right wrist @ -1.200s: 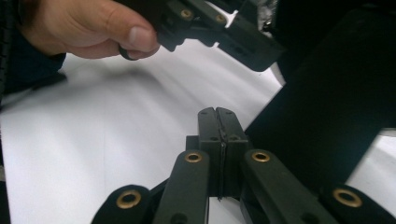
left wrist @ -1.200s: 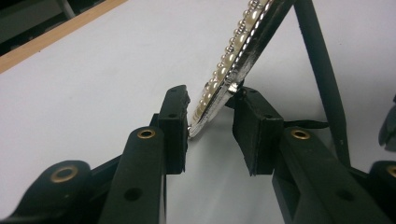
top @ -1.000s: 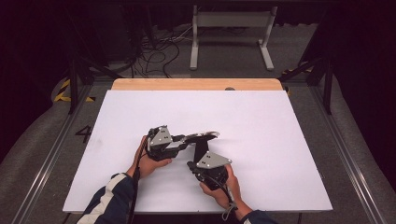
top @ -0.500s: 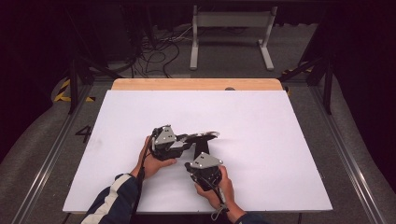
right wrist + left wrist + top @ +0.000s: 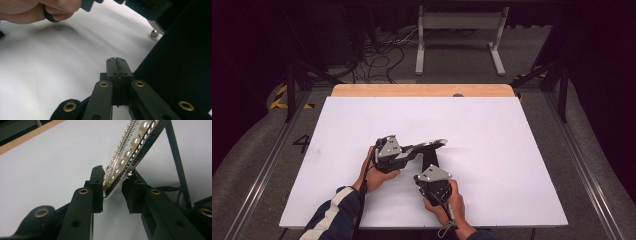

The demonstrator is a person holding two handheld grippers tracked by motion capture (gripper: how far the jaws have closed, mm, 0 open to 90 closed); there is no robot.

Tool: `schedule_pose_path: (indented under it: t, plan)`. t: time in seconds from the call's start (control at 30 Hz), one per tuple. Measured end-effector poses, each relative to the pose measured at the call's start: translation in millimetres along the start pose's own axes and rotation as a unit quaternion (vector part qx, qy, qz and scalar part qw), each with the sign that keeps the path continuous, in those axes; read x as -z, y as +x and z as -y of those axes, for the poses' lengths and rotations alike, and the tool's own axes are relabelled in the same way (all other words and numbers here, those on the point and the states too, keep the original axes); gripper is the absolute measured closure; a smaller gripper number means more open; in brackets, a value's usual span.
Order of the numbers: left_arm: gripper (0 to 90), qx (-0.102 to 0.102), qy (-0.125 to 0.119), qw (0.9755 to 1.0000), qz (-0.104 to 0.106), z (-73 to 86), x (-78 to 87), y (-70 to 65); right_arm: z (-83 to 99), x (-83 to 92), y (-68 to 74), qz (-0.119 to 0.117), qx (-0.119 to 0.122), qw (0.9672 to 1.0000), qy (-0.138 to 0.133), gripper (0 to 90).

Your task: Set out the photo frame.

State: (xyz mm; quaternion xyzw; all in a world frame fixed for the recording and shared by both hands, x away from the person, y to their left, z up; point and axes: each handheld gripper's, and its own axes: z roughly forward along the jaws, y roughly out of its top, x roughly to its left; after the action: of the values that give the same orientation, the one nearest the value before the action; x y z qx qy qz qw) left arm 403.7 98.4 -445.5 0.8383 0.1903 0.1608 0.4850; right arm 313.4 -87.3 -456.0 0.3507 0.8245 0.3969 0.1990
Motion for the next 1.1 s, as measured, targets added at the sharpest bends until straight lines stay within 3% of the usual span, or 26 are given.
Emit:
schedule_pose_path:
  t: [0.17, 0.43, 1.1]
  plan:
    - [73.6, -0.013, 0.002, 0.9999, 0.0, -0.6, 1.2, -1.7, 2.6, 2.7, -4.6, 0.001, -0.004, 1.0, 0.003, 90.0]
    - [73.9, -0.027, 0.008, 0.9996, 0.004, -2.4, 1.9, -5.4, 8.2, 6.5, -18.0, -0.013, -0.036, 0.9992, 0.006, 90.0]
    - [74.5, -0.054, 0.018, 0.9984, -0.001, -5.7, 4.2, -17.1, 15.7, 11.9, -45.1, 0.002, -0.062, 0.998, 0.016, 90.0]
